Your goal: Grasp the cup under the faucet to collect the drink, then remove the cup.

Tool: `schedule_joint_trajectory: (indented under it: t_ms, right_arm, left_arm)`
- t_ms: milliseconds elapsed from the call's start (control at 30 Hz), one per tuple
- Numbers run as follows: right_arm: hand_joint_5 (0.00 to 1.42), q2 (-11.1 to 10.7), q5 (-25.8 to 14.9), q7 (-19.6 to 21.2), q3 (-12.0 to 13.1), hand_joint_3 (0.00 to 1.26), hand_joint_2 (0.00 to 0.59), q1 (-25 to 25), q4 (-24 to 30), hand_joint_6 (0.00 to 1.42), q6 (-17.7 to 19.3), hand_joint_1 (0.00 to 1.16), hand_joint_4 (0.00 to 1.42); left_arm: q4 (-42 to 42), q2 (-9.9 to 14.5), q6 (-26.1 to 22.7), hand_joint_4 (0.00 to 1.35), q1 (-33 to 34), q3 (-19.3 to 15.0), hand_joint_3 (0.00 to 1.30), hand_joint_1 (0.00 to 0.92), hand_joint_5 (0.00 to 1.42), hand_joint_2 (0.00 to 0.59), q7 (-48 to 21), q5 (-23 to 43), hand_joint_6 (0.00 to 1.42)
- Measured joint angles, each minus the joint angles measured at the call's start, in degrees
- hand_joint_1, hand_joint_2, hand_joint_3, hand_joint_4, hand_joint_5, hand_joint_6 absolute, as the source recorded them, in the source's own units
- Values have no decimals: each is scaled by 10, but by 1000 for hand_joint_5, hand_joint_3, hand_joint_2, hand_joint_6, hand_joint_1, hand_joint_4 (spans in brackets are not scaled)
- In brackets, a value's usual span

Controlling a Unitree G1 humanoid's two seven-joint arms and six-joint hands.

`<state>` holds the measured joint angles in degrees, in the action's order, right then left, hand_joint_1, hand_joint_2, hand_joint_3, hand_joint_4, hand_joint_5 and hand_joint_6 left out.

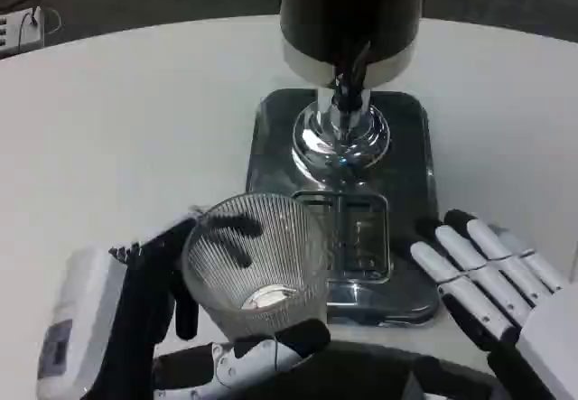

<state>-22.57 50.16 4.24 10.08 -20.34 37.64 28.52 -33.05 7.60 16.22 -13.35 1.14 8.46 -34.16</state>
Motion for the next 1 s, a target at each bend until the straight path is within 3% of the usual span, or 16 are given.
schedule_joint_trajectory:
  t_ms: [767, 1000]
  right_arm:
    - [27, 0, 0, -1, 0, 97, 542, -2, 0, 110, -4, 276, 42]
    - [34, 4, 0, -1, 2, 97, 542, -9, 0, 110, -10, 278, 42]
  left_arm:
    - [13, -2, 0, 1142, 5, 0, 1032, 773, 1240, 0, 0, -2, 1424]
    - [74, -2, -5, 1143, 67, -4, 1032, 774, 1228, 0, 14, -24, 1424]
